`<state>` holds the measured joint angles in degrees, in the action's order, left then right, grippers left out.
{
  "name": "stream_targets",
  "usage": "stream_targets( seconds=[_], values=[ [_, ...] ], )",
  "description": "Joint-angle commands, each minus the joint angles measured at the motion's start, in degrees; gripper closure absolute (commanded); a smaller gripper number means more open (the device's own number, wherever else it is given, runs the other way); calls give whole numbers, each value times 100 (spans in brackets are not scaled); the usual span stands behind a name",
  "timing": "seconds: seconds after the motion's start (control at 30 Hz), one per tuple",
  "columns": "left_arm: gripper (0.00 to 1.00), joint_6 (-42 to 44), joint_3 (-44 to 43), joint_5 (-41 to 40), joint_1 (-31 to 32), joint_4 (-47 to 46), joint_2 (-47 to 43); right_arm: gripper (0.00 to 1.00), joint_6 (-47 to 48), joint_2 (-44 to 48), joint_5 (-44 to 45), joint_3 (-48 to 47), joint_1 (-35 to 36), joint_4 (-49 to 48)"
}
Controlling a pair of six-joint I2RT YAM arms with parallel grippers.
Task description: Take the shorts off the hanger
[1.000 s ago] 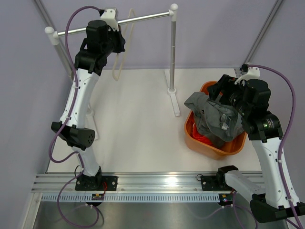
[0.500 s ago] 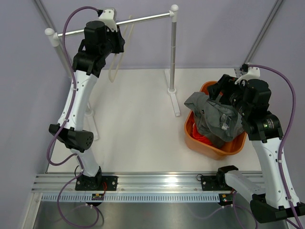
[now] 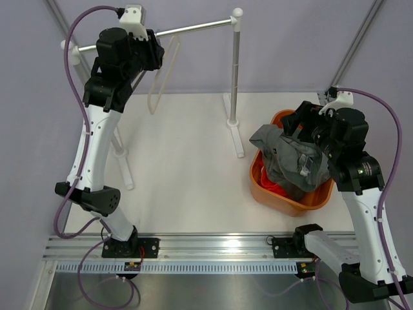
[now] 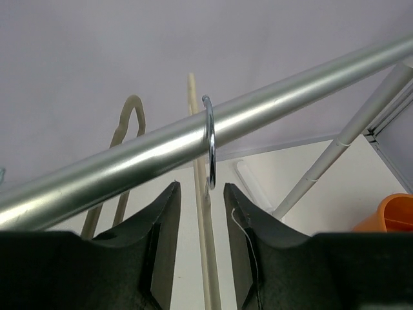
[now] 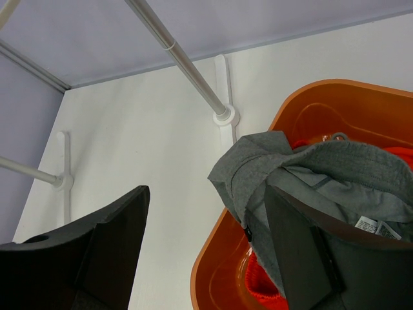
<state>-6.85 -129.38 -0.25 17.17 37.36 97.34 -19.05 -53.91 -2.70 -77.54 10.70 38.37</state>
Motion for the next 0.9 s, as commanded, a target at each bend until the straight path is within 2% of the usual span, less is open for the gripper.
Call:
stream_targets(
  seconds=[0.0, 0.2, 0.3, 0.37, 0.4, 0.63, 0.87],
  values=[
    [63, 79, 246, -133, 58, -221, -557, 18, 138, 135, -12, -42, -33, -111],
    [64, -9, 975, -422, 436, -247, -1522, 12, 252, 319, 129, -68, -33, -5],
    [63, -61, 1238, -607, 778, 16, -1884, 1, 296, 390, 94, -104, -33, 91],
    [63, -88, 1528, -616, 1059, 148, -2323, 1, 288, 469, 120, -78, -33, 144],
    [63, -106, 1956, -677, 1165, 140, -2499, 1, 279, 487, 129, -51, -33, 144],
    [48, -597, 3882, -389, 1807, 139, -3906, 0, 156, 697, 69, -7, -33, 224],
    [32, -651, 4877, -265, 1992, 298, -4802, 0, 24, 1128, -3, 318, -24, 223]
  ],
)
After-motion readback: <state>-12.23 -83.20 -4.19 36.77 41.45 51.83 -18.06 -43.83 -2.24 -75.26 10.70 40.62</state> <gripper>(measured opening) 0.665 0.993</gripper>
